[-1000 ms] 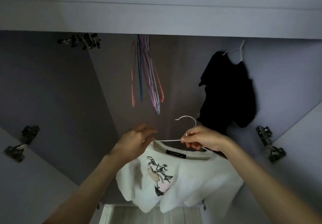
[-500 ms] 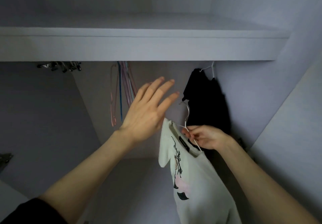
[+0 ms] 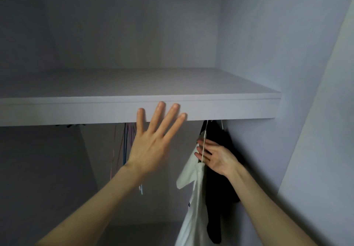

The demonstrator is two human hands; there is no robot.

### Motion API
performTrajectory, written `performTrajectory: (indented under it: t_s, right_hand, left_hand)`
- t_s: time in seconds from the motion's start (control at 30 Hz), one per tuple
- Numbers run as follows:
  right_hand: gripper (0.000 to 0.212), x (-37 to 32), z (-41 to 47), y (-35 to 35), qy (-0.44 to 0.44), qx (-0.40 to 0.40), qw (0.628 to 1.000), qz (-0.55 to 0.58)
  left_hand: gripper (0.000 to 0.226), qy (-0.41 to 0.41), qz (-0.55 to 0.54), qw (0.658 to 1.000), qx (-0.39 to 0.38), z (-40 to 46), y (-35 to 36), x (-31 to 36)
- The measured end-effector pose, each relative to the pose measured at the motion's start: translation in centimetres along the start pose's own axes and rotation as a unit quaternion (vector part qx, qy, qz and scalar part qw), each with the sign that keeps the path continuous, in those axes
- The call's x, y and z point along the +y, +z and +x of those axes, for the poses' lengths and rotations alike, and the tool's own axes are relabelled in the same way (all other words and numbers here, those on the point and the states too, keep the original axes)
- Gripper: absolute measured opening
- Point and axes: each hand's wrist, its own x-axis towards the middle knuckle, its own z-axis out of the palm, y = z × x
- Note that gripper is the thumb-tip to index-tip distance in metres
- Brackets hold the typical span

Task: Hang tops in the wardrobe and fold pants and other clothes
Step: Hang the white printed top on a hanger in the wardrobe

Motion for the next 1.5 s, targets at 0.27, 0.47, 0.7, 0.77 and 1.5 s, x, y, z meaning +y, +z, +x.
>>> performTrajectory:
  t_s: [0.27, 0.47, 0.7, 0.77, 1.5]
  right_hand:
    - [0.044, -2.1, 4.1, 0.2, -0.008, -0.036, 0.999, -0.006]
    - [0.053, -4.2, 6.3, 0.2, -0.055, -0.063, 0.996, -0.035]
    - [0.053, -5.0, 8.8, -0.7, -0.038, 0.01, 0.996, -0.083]
    - [0.061, -5.2, 9.5, -1.0, -0.054, 0.021, 0.993, -0.098]
    - [0.045, -2.4, 2.4, -1.1, -0.312, 0.243, 0.709, -0.583]
  left_hand:
    - [0.12, 0.007, 0.031, 0.999, 0.015, 0.0, 1.1, -0.4]
    - [0.121, -0.003, 0.052, 0.998, 0.029, 0.1, 1.8, -0.3]
    - [0.118, -0.008, 0.052, 0.998, 0.045, 0.0, 2.0, -0.1]
    - [0.116, -0.009, 0.049, 0.998, 0.046, 0.1, 2.0, -0.1]
    - [0.097, -0.079, -0.097, 0.992, -0.027, -1.6, 0.4, 3.1]
